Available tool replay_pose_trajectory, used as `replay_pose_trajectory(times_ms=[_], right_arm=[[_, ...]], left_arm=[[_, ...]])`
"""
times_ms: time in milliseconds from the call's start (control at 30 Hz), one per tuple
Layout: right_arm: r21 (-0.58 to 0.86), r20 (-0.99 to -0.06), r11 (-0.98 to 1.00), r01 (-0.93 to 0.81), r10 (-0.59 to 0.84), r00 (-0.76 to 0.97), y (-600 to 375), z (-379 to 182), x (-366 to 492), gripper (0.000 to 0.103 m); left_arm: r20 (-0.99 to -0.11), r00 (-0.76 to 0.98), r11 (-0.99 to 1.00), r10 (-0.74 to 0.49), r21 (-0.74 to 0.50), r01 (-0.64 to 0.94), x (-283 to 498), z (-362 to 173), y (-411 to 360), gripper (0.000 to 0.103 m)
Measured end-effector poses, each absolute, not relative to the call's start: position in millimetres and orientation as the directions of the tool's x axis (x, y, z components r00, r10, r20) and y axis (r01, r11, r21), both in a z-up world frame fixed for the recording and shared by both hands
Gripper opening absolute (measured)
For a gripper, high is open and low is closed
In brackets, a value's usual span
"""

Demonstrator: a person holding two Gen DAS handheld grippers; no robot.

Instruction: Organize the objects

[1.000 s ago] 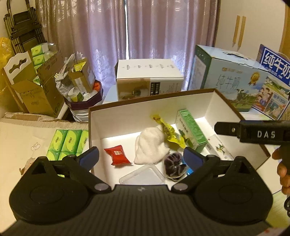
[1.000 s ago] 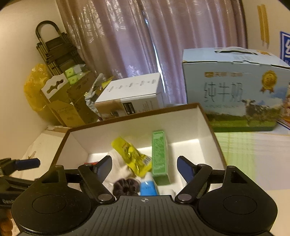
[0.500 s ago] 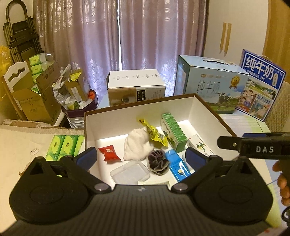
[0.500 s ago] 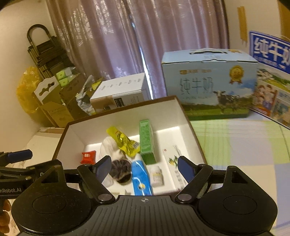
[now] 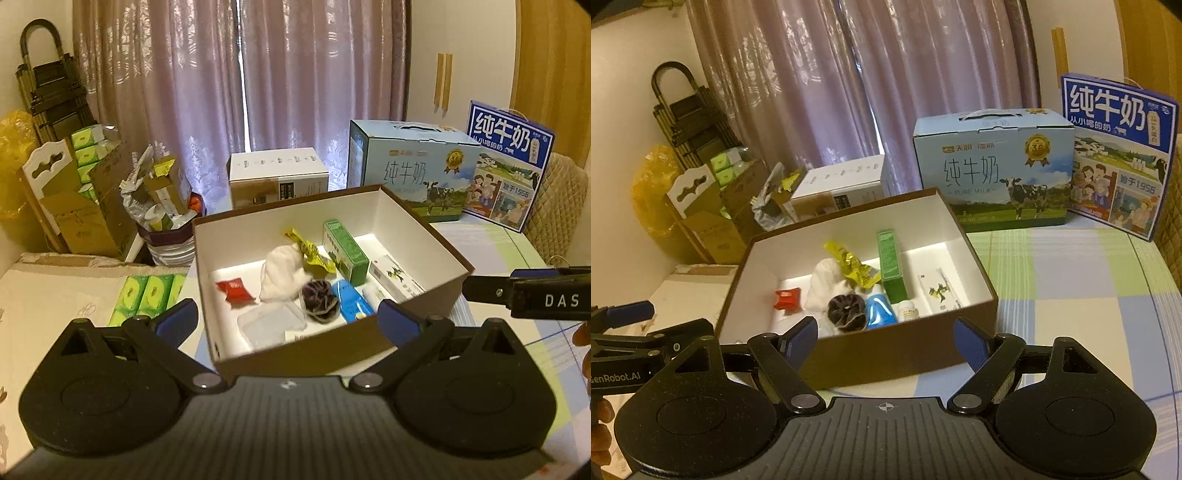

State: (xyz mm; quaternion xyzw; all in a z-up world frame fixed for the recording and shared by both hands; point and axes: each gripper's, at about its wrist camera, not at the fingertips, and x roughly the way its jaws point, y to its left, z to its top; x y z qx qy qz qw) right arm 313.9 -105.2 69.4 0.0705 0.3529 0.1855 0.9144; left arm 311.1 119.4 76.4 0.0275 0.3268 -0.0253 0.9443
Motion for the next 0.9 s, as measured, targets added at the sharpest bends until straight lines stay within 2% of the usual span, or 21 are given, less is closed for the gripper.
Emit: replay_pose_trajectory(times_ms=[900], right_arm=[[0.217,-0.653,0.860,-0.462,0.479,0.586,-193.4,66.9,182.7,0.078]], left_arm=[[-0.687,0.726,0.998,0.039,-0.013,-0.065,145.5,68.2,45.7,0.102]])
